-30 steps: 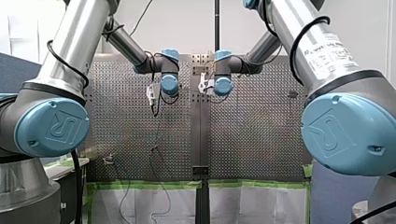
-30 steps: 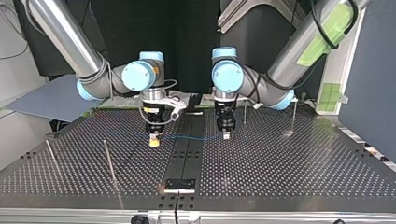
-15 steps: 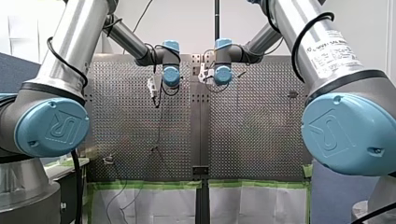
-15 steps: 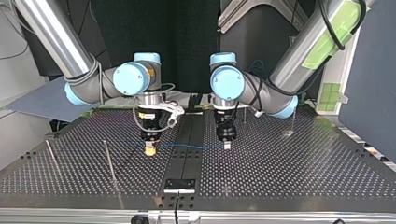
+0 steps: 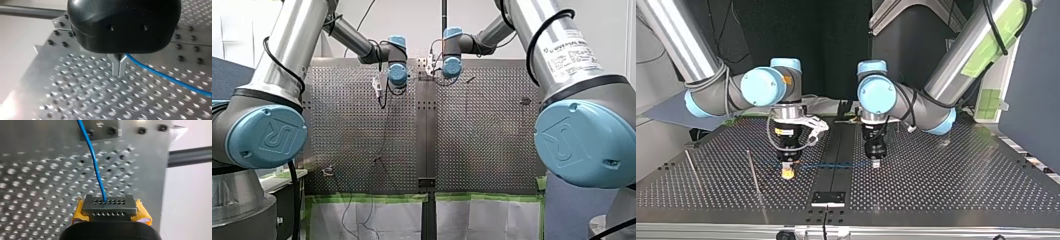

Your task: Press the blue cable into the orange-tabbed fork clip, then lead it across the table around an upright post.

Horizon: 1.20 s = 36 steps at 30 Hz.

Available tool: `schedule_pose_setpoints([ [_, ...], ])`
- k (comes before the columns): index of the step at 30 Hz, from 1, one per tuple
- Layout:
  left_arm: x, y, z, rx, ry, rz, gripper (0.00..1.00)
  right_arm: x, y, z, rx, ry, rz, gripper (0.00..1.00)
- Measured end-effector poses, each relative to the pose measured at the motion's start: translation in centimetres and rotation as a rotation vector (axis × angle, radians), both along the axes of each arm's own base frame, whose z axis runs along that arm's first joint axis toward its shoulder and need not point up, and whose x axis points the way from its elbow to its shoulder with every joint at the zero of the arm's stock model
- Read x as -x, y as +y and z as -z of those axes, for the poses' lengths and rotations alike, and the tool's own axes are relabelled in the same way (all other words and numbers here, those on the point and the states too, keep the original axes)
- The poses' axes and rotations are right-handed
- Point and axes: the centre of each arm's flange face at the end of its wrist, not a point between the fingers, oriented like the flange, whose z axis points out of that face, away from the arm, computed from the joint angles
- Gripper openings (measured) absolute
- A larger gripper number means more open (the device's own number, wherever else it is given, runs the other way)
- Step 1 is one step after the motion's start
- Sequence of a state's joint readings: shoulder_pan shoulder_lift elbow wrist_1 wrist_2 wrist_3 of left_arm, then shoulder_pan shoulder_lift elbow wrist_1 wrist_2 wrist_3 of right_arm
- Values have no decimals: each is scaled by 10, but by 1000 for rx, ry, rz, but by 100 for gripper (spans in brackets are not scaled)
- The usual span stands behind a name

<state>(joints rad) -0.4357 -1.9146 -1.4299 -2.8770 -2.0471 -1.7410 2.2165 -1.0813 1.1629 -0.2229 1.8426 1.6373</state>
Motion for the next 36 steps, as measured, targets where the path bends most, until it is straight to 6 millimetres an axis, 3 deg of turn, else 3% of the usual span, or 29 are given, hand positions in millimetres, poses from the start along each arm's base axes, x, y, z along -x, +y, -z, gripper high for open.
schedule_pose_setpoints([
  [11, 1, -20, -40, 15, -34, 41, 0, 17, 0, -33, 20, -14, 20, 0],
  [26, 12, -46, -82, 23, -57, 111, 0, 46, -15, -45, 11, -9, 66, 0],
  [36, 19, -61, -99, 31, -74, 163, 0, 68, -22, -59, 14, -13, 99, 0],
])
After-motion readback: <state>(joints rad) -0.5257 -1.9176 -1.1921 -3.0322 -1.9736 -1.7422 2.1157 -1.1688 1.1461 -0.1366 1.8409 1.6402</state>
